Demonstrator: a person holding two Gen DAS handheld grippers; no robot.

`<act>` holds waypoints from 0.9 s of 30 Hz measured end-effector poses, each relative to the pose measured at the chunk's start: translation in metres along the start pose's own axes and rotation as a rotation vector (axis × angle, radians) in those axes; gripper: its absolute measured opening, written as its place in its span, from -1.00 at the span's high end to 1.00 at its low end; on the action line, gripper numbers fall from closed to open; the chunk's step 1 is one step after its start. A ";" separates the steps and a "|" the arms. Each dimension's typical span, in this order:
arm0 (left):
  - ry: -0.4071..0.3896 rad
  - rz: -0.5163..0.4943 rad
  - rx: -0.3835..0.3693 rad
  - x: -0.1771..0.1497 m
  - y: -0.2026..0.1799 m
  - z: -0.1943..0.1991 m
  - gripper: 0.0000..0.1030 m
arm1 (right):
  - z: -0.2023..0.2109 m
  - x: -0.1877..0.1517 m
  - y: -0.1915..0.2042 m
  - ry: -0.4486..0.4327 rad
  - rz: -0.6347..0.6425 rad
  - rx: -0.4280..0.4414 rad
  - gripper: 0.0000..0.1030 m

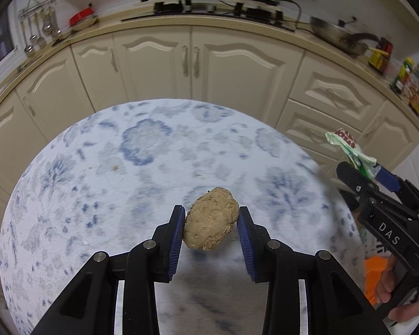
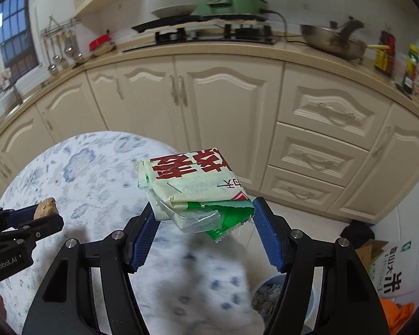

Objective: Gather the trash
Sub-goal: 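Carry the printed packet and bread roll over the light blue bin with both tools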

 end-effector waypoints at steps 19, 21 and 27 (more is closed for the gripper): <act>0.067 -0.330 -0.219 -0.011 -0.204 -0.016 0.34 | 0.070 -0.065 -0.190 0.065 -0.268 -0.305 -0.33; 0.084 -0.355 -0.235 -0.016 -0.222 -0.022 0.34 | 0.076 -0.076 -0.203 0.088 -0.291 -0.317 -0.33; 0.132 -0.415 -0.256 -0.028 -0.261 -0.043 0.34 | 0.080 -0.100 -0.221 0.142 -0.321 -0.332 -0.35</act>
Point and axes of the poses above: each gripper's, at about its wrist camera, not at the fingertips, and z roughly against the way its jaws point, y to its left, x to its top, the point moved 1 cm from there along -z, roughly the way its jaws point, and after that the axes turned 6 degrees about -y, right-handed, at the moved point
